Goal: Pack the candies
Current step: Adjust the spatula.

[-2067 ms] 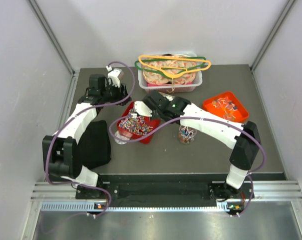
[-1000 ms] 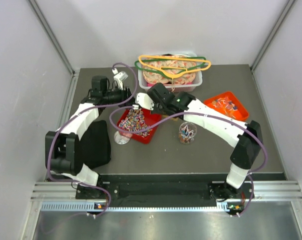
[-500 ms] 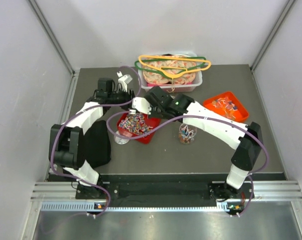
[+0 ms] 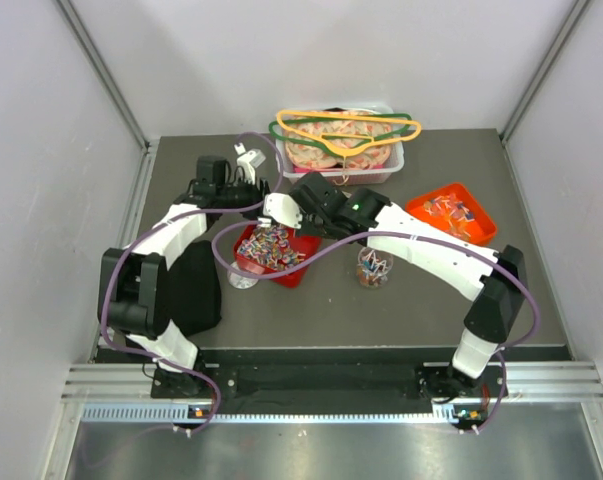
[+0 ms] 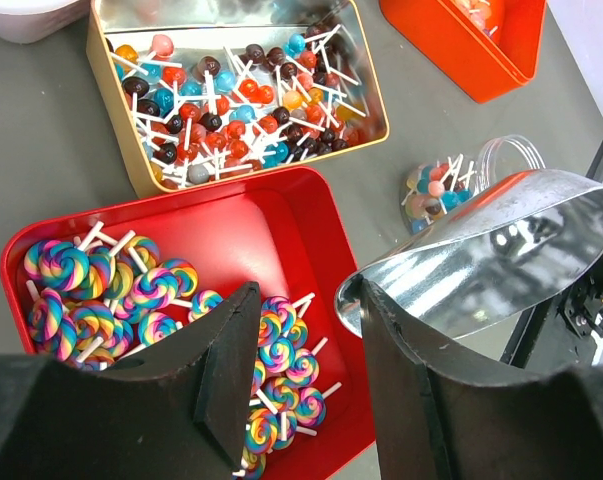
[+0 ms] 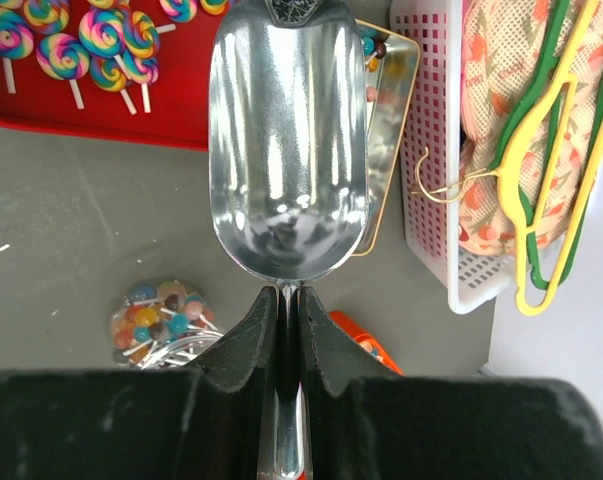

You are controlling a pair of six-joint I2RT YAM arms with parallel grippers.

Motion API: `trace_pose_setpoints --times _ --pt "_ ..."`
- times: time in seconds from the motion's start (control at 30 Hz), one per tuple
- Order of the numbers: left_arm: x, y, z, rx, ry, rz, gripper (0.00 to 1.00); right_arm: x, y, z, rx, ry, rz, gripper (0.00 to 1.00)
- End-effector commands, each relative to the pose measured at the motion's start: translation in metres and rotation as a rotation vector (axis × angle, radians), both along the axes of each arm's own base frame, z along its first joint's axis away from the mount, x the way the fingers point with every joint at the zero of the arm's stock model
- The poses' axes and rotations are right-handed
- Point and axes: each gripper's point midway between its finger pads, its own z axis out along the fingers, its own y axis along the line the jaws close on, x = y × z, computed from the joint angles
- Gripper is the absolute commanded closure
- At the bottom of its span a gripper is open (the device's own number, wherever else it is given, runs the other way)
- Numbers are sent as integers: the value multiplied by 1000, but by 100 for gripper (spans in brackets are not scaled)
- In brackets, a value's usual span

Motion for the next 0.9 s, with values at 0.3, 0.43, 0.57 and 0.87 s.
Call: trace_pose_setpoints --times 0.3,0.43,0.57,0.87 --pt "26 14 22 26 -107 76 47 -2 0 24 40 -67 2 100" --pt "47 48 28 43 -120 163 42 -5 -6 20 21 -59 0 100" --pt "57 77 14 152 -154 200 42 -6 -9 26 23 -69 2 100" --pt "42 87 -44 280 -95 156 49 -6 -7 28 25 -62 4 100"
